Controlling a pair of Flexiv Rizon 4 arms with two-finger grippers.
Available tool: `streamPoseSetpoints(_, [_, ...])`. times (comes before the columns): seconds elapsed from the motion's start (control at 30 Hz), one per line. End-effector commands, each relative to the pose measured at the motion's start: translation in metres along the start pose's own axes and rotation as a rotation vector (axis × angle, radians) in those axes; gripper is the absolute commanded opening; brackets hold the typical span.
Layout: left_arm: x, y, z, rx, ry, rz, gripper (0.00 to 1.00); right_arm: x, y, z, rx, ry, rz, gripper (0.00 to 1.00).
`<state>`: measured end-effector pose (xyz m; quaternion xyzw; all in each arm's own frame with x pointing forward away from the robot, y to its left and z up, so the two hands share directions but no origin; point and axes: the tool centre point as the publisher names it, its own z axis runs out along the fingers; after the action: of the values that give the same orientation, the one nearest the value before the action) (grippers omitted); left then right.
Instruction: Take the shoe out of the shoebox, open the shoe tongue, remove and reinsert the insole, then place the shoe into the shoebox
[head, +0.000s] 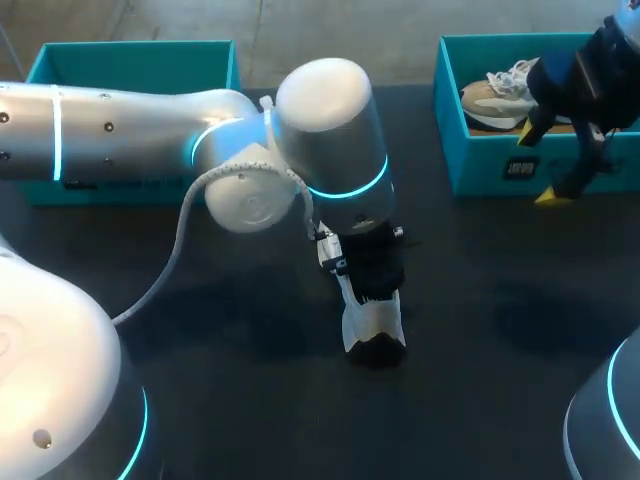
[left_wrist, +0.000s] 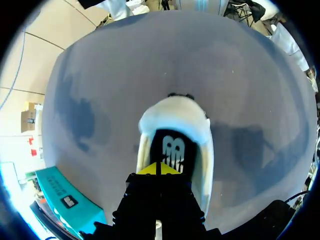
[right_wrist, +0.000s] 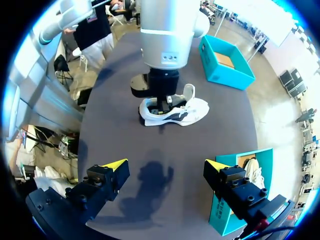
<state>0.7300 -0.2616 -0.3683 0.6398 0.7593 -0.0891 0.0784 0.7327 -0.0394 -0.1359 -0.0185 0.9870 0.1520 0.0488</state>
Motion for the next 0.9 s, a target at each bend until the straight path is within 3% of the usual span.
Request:
streamPoseSetpoints(0.03, [0.000,-0.010,0.012,0.009,0.001,0.021,0.00,-0.002,0.001,0.001,0.004,0.004,0.001,1.00])
streamPoseSetpoints(0.33, [0.011,-0.022,0.030,0.032,0.027,0.034,0.00,-0.002,0.001,0.001,0.004,0.004,0.001,1.00])
streamPoseSetpoints(0.63, [0.005,-0.013,-0.001,0.006,0.021,0.054,0.00,-0.002,0.001,0.001,0.004,0.004,0.001,1.00])
streamPoseSetpoints(0.9, [0.004,-0.010,0.024,-0.032,0.025,0.050,0.00,-0.002,0.001,0.001,0.004,0.004,0.001,1.00])
